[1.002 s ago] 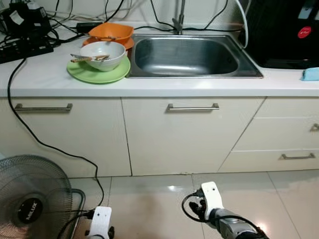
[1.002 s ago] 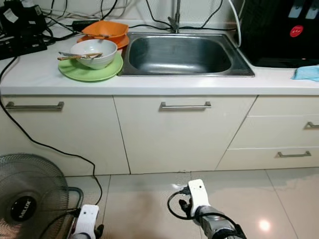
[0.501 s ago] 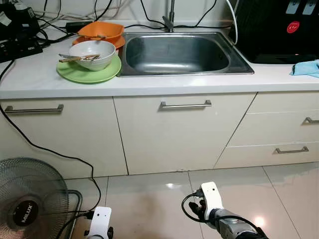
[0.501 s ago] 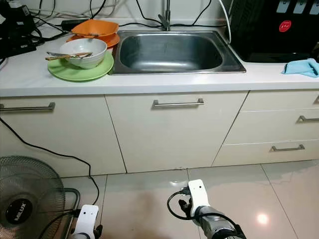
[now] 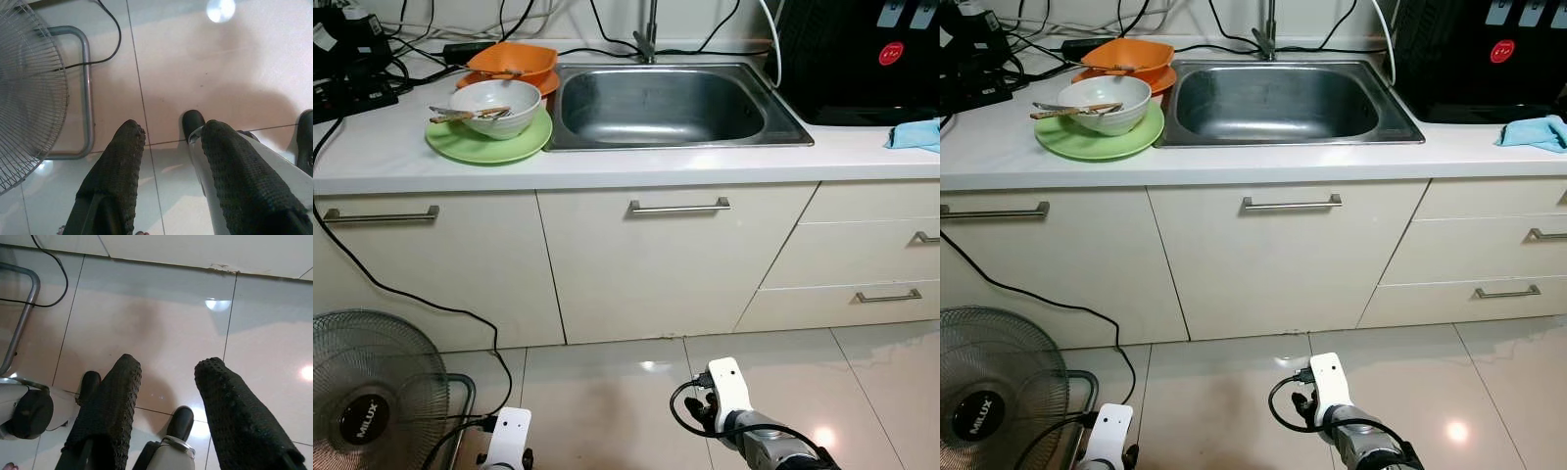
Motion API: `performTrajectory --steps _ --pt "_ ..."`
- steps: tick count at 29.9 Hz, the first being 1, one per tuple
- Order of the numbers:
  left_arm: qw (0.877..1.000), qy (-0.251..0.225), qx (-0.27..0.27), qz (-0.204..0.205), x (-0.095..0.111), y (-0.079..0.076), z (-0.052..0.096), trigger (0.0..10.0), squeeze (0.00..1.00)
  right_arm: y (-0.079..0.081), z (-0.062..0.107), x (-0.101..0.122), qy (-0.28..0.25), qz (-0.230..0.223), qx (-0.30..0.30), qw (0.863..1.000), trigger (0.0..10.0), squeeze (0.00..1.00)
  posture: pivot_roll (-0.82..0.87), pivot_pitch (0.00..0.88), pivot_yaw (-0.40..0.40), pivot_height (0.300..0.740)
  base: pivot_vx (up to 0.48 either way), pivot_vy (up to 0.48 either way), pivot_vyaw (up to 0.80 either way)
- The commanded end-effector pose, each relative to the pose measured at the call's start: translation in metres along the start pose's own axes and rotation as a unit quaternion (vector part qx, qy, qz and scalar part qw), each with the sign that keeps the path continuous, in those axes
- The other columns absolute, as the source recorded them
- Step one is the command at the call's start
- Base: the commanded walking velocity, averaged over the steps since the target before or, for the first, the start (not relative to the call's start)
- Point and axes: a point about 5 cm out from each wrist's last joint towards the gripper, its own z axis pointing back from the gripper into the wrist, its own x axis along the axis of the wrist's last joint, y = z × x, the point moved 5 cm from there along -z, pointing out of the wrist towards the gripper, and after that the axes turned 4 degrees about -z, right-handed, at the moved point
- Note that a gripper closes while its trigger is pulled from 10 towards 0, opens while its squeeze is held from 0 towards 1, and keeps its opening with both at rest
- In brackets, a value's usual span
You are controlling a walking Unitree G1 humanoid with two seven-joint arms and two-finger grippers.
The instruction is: Kitchen organization
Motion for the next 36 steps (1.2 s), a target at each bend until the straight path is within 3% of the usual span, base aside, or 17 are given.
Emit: performTrajectory --steps 1,6,36 --pt "1.000 0.005 0.004 -0.004 -0.0023 0.0017 0.0001 10.0 0.00 -0.0009 0.0001 0.0012 0.001 0.006 0.000 1.000 10.0 0.00 0.02 0.000 -0.005 0.732 0.000 0.000 0.00" --pt "1.000 0.008 0.008 -0.007 -0.0033 0.0026 0.0002 10.0 0.00 -0.0004 0.0002 0.0010 0.000 0.006 0.003 1.000 10.0 0.00 0.02 0.000 -0.005 0.732 0.309 0.000 0.68" --pt "1.000 0.023 0.016 -0.005 -0.0097 0.0055 0.0008 10.0 0.00 -0.0020 0.0003 0.0017 -0.002 0.002 -0.002 1.000 10.0 0.00 0.02 0.000 -0.011 0.732 0.436 0.000 0.00"
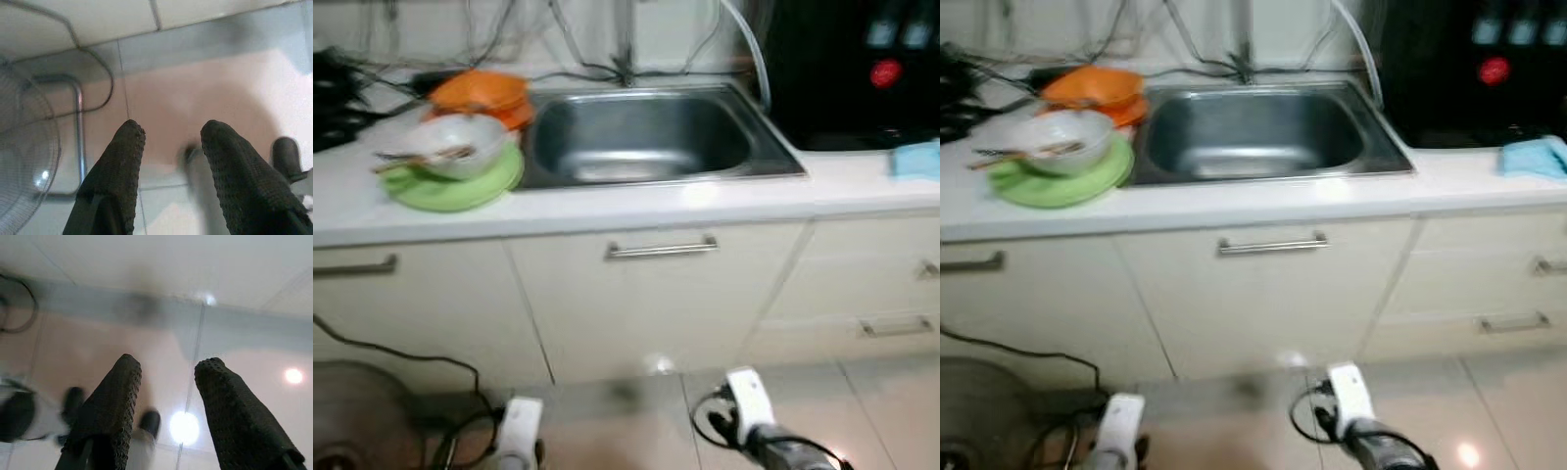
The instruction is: Kitchen organization
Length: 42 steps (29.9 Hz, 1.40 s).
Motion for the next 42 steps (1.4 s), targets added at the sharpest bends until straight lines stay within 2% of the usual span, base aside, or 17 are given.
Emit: performTrajectory --steps 1,6,10,18,42 --pt "1.000 0.017 0.013 0.000 -0.0105 0.0103 0.0008 10.0 0.00 0.0071 -0.0027 0.0104 -0.015 -0.001 0.006 1.000 10.0 0.00 0.02 0.000 -0.011 0.732 0.401 0.000 0.00" --pt "1.000 0.017 0.012 -0.001 -0.0106 0.0103 0.0008 10.0 0.00 0.0069 -0.0026 0.0105 -0.016 -0.004 0.005 1.000 10.0 0.00 0.02 0.000 -0.010 0.732 0.382 0.000 0.00" --pt "1.000 0.015 0.013 0.001 -0.0101 0.0104 0.0008 10.0 0.00 0.0075 -0.0027 0.0106 -0.012 0.012 0.009 1.000 10.0 0.00 0.02 0.000 -0.009 0.732 0.309 0.000 0.00" --pt "1.000 0.012 0.010 0.005 -0.0095 0.0097 0.0009 10.0 0.00 0.0078 -0.0028 0.0102 -0.010 0.013 0.009 1.000 10.0 0.00 0.02 0.000 -0.009 0.732 0.000 0.000 0.66" --pt "1.000 0.020 0.009 0.006 -0.0144 0.0088 0.0015 10.0 0.00 0.0065 -0.0025 0.0092 -0.012 0.001 0.005 1.000 10.0 0.00 0.02 0.000 -0.012 0.732 0.000 0.011 0.00"
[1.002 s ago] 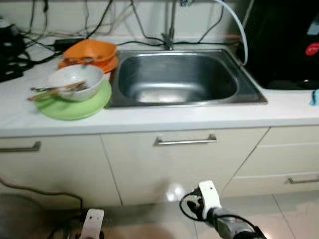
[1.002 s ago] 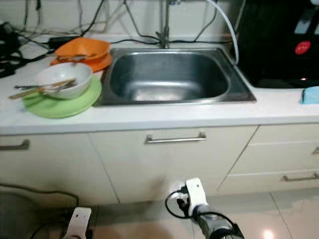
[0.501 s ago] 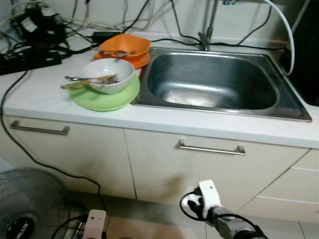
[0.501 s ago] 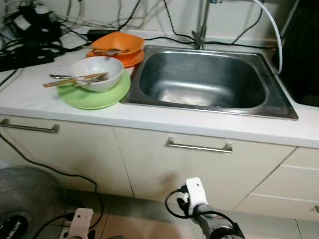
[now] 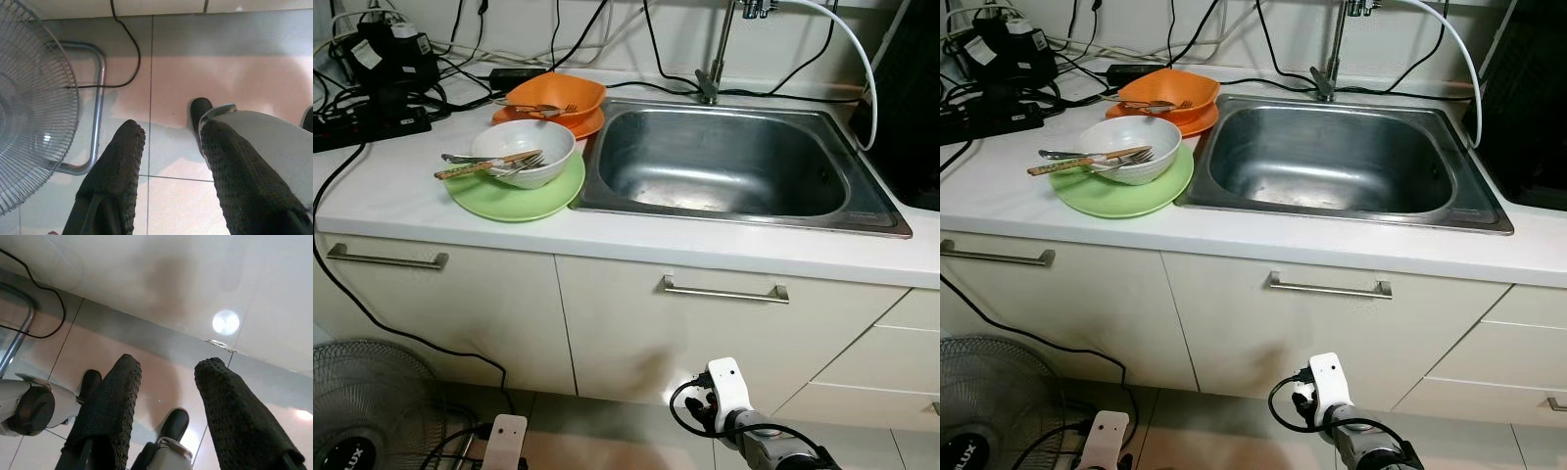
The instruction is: Kitchen organization
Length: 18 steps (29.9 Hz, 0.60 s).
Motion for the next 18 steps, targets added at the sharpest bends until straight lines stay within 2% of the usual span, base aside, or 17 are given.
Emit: performTrajectory --steps 1,11,18 --pt "1.000 0.004 -0.001 0.002 -0.0022 0.0002 0.0001 10.0 0.00 -0.0023 0.0004 0.0000 0.001 -0.004 -0.004 1.000 10.0 0.00 0.02 0.000 -0.011 0.732 0.000 0.319 0.00" --pt "1.000 0.005 0.000 -0.001 -0.0029 0.0013 0.0002 10.0 0.00 -0.0019 0.0004 -0.0008 0.003 -0.003 -0.003 1.000 10.0 0.00 0.02 0.000 -0.011 0.732 0.000 0.343 0.00" --pt "1.000 0.003 0.001 -0.002 -0.0025 0.0023 0.0002 10.0 0.00 -0.0016 0.0004 -0.0010 0.003 -0.003 -0.003 1.000 10.0 0.00 0.02 0.000 -0.010 0.732 0.000 0.000 0.00"
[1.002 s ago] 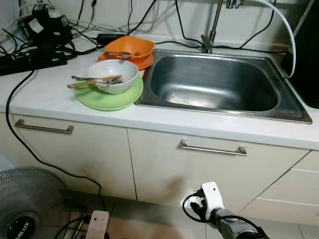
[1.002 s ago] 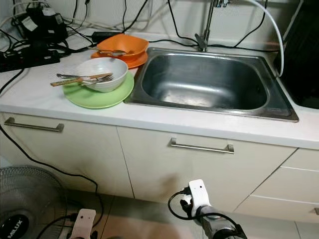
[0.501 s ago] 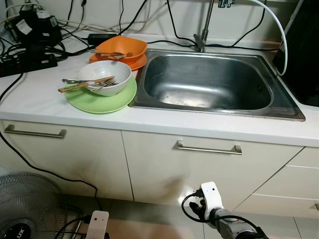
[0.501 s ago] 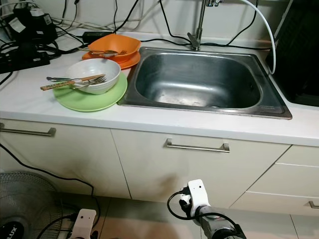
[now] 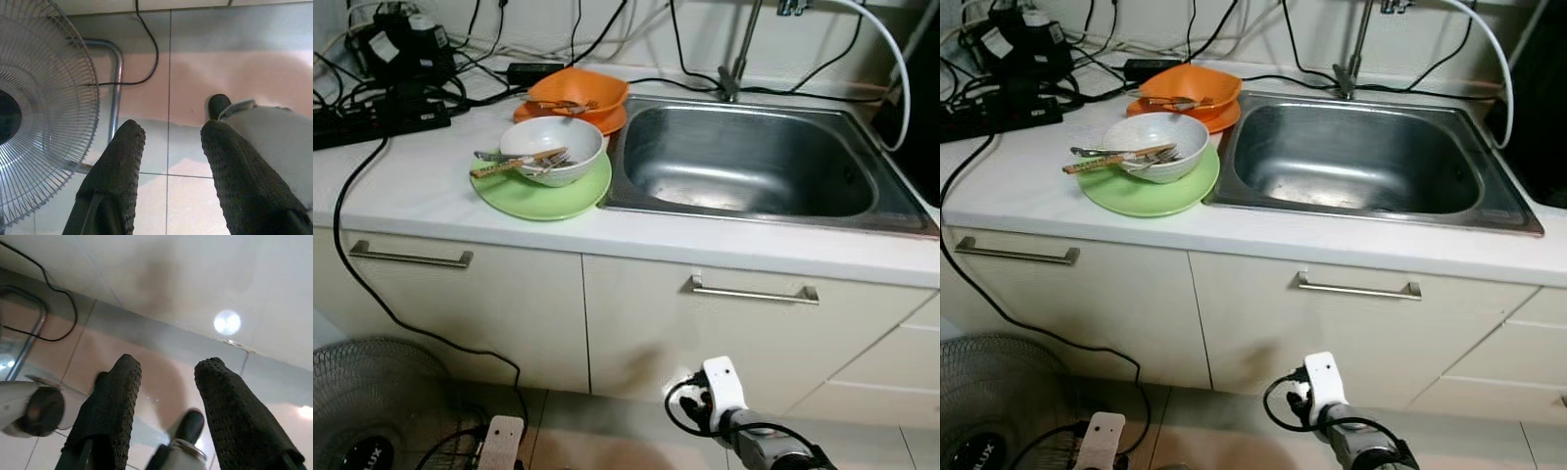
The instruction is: Kitchen organization
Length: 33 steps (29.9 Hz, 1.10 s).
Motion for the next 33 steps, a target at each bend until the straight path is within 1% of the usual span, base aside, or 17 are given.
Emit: performTrajectory --steps 1,7,10,19,24,26,32,33 --pt "1.000 -0.004 -0.005 0.001 0.0017 -0.0045 0.0001 10.0 0.00 -0.0037 0.0009 -0.0012 0.003 -0.003 -0.005 1.000 10.0 0.00 0.02 0.000 -0.009 0.732 0.000 0.000 0.00" --pt "1.000 -0.010 -0.004 0.002 0.0065 -0.0044 -0.0004 10.0 0.00 -0.0038 0.0009 -0.0010 0.003 -0.003 -0.005 1.000 10.0 0.00 0.02 0.000 -0.010 0.732 0.000 0.000 0.00" --pt "1.000 -0.010 -0.002 -0.003 0.0076 -0.0044 -0.0005 10.0 0.00 -0.0039 0.0009 -0.0006 0.002 -0.003 -0.005 1.000 10.0 0.00 0.02 0.000 -0.011 0.732 0.259 0.000 0.00" --pt "1.000 -0.009 0.000 -0.002 0.0071 -0.0051 -0.0004 10.0 0.00 -0.0036 0.0009 0.0004 0.002 0.004 -0.001 1.000 10.0 0.00 0.02 0.000 -0.013 0.732 0.381 0.292 0.00" --pt "1.000 -0.011 0.000 -0.003 0.0081 -0.0054 -0.0005 10.0 0.00 -0.0028 0.0010 0.0007 0.001 0.006 0.003 1.000 10.0 0.00 0.02 0.000 -0.011 0.732 0.382 0.291 0.53" --pt "1.000 -0.011 0.000 -0.003 0.0082 -0.0054 -0.0005 10.0 0.00 -0.0033 0.0010 0.0002 0.001 0.000 0.000 1.000 10.0 0.00 0.02 0.000 -0.012 0.732 0.382 0.244 0.00" --pt "1.000 -0.011 0.000 -0.004 0.0086 -0.0059 -0.0005 10.0 0.00 -0.0045 0.0011 -0.0010 0.002 -0.008 -0.006 1.000 10.0 0.00 0.02 0.000 -0.012 0.732 0.380 0.000 0.00" --pt "1.000 -0.012 -0.004 -0.004 0.0089 -0.0070 -0.0005 10.0 0.00 -0.0044 0.0010 -0.0011 0.001 -0.010 -0.007 1.000 10.0 0.00 0.02 0.000 -0.011 0.732 0.000 0.000 0.00"
